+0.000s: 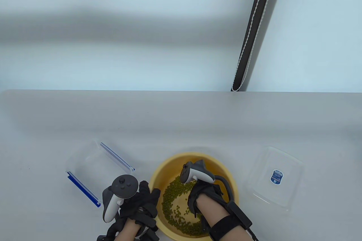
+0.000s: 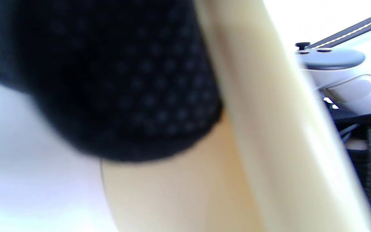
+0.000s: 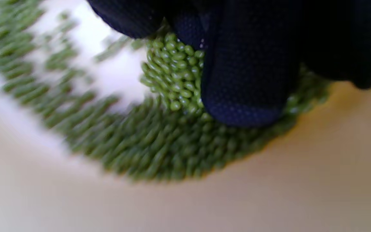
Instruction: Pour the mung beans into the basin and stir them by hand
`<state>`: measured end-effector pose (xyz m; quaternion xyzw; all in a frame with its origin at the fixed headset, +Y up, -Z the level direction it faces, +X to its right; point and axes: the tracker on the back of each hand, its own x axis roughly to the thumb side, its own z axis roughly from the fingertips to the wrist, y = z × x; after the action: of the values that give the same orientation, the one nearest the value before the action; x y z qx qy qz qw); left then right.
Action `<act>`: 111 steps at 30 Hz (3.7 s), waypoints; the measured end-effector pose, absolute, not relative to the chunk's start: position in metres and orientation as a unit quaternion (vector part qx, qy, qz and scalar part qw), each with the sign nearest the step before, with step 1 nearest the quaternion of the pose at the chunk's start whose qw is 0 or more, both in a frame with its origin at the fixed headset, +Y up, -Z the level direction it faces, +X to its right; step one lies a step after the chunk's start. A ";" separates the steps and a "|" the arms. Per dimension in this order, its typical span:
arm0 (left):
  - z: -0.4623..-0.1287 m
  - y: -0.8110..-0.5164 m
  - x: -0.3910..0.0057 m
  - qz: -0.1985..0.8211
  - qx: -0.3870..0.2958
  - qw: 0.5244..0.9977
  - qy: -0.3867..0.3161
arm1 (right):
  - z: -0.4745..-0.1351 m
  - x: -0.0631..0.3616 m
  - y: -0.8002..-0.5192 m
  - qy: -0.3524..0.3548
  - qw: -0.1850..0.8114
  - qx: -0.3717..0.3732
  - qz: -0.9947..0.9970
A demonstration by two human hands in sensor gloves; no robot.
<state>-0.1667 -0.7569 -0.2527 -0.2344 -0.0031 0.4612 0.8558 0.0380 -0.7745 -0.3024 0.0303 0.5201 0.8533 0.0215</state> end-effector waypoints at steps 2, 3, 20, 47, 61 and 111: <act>-0.253 -0.757 -0.167 0.461 -0.234 0.856 -0.003 | -0.296 0.024 -0.779 0.551 0.071 0.073 0.828; -0.253 -0.757 -0.167 0.461 -0.234 0.856 -0.004 | -0.291 0.016 -0.782 0.589 0.120 0.089 0.794; -0.252 -0.758 -0.166 0.457 -0.231 0.859 -0.008 | -0.325 0.043 -0.753 0.426 0.138 0.025 0.894; -0.248 -0.750 -0.168 0.392 -0.164 0.905 -0.008 | -0.251 0.175 -0.673 -0.003 0.382 0.142 0.913; -0.241 -0.728 -0.172 0.360 -0.073 0.929 -0.052 | -0.238 0.182 -0.681 -0.014 0.393 0.185 0.901; -0.230 -0.712 -0.132 0.057 -0.052 0.980 -0.185 | -0.252 0.202 -0.703 0.037 0.044 0.061 0.996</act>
<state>-0.1317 -0.7119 -0.2296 -0.0519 -0.1845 0.0569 0.9798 0.2018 -0.7033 -0.2517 0.0610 0.0367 0.9965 0.0443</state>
